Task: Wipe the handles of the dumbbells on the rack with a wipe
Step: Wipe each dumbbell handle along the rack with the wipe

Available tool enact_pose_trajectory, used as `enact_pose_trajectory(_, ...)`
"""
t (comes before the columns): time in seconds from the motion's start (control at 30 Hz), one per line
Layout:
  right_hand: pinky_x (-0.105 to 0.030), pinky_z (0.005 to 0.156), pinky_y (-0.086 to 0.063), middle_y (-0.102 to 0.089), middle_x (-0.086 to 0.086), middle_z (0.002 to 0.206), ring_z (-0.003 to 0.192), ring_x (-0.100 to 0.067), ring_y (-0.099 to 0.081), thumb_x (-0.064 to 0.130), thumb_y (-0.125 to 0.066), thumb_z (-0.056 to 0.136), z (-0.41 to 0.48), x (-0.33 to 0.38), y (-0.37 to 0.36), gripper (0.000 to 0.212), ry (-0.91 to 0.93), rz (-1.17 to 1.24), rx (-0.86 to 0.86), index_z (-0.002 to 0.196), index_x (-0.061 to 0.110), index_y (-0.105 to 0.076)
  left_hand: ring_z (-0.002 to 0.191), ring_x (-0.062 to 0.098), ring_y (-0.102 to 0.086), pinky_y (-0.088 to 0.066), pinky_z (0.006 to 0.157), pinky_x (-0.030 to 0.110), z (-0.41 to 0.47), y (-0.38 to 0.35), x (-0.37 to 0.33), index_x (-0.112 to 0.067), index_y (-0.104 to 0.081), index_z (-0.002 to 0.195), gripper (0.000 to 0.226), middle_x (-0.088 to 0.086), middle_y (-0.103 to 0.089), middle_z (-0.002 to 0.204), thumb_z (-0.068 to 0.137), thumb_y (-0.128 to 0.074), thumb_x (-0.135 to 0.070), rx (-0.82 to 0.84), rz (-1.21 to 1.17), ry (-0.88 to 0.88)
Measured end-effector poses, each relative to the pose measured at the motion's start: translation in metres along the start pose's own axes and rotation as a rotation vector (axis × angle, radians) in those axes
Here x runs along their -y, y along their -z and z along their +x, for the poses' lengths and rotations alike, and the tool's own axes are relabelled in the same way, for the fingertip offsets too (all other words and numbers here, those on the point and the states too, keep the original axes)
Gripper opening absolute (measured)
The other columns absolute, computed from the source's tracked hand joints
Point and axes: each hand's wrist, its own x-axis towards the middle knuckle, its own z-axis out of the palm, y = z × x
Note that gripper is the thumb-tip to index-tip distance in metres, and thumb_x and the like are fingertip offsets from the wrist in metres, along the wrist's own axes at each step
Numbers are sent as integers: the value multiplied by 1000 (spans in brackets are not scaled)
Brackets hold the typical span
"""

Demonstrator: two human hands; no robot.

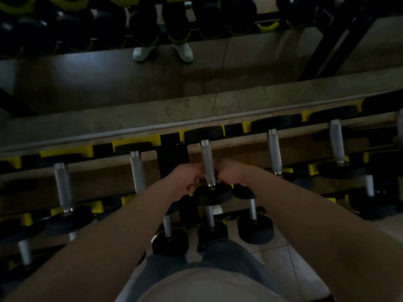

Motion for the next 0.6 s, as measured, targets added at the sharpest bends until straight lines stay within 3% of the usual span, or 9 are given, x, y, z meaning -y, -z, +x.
enact_pose_trajectory(0.07,-33,67,-52,-65,-14,83,75,-22,-62,-4,-60,86,9,-3,3,11,-8,235,-57,90,5,-66,63,8,-39,-26,52,22,0,0,2,-25,-73,102,34,5,-60,101,93,-51,-1,12,4,-3)
enact_pose_trajectory(0.17,-43,88,-58,-70,-16,96,89,-27,-68,-7,-54,93,30,3,15,19,-7,912,-237,100,4,-68,63,9,-39,-25,53,23,-3,1,0,-27,-69,93,33,6,-61,105,95,-49,-1,16,-19,-10)
enact_pose_trajectory(0.2,-44,88,-57,-69,-15,98,90,-29,-66,-7,-50,96,33,8,19,23,18,1001,-261,103,4,-68,64,9,-39,-25,54,23,-3,0,0,-27,-68,91,32,6,-61,104,95,-49,-1,14,-21,-12)
enact_pose_trajectory(0.27,-39,75,-58,-68,-15,96,82,-27,-65,-5,-47,98,29,9,22,27,46,840,-274,111,4,-69,65,9,-40,-26,55,24,-2,0,-1,-26,-69,91,31,5,-61,102,94,-50,-1,-1,-7,-4)
enact_pose_trajectory(0.33,-30,55,-47,-66,-13,84,63,-19,-57,2,-48,98,15,1,16,27,17,450,-134,110,11,-70,66,9,-39,-27,54,23,-1,-1,0,-25,-72,96,31,4,-61,97,93,-52,-1,-7,9,0)
enact_pose_trajectory(0.43,-27,48,-35,-57,-9,68,53,-17,-45,2,-45,97,0,-11,6,31,-37,226,60,94,25,-65,63,8,-39,-26,53,22,0,-5,0,-25,-74,97,32,2,-64,94,92,-52,-1,-20,13,10)
enact_pose_trajectory(0.5,-25,46,-36,-57,-10,69,53,-17,-46,-1,-49,93,1,-7,6,25,-22,303,-31,99,13,-69,61,7,-39,-25,52,22,1,-6,0,-25,-74,103,32,1,-64,95,93,-52,-3,-27,13,17)
enact_pose_trajectory(0.6,-22,50,-45,-64,-11,82,64,-15,-56,-6,-49,96,11,5,14,26,-6,819,-304,111,2,-69,62,8,-40,-25,53,23,0,-5,-1,-25,-71,102,30,4,-64,99,95,-50,-5,-36,4,28)
